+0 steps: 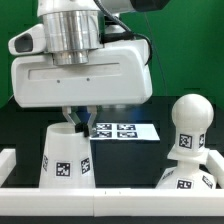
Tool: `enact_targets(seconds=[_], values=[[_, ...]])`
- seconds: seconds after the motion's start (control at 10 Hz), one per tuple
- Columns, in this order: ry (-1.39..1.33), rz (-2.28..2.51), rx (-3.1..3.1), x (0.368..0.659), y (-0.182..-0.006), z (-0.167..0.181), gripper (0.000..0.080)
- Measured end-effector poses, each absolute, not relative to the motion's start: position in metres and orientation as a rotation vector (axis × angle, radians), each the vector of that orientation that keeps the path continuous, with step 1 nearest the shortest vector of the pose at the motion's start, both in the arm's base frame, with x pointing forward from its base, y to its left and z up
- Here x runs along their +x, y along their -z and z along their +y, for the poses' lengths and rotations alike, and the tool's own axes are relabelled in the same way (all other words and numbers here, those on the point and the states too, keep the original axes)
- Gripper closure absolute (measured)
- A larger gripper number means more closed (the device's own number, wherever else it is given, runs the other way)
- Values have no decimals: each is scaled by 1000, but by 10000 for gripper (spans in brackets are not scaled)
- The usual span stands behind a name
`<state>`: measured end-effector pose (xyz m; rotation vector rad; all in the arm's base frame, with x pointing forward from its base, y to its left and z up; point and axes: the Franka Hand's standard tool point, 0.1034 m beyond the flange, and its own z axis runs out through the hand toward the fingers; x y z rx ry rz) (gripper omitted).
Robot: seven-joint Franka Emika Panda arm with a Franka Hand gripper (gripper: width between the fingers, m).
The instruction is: Assemble lamp
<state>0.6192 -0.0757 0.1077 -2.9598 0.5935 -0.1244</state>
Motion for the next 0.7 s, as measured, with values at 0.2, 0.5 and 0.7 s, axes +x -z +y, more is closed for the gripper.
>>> enact_targets(seconds=[0.2, 0.5, 0.7], values=[[116, 560, -2921, 614, -159, -61, 761], [163, 552, -2879, 613, -213, -35, 761], [143, 560, -2883, 611, -204, -39, 761]])
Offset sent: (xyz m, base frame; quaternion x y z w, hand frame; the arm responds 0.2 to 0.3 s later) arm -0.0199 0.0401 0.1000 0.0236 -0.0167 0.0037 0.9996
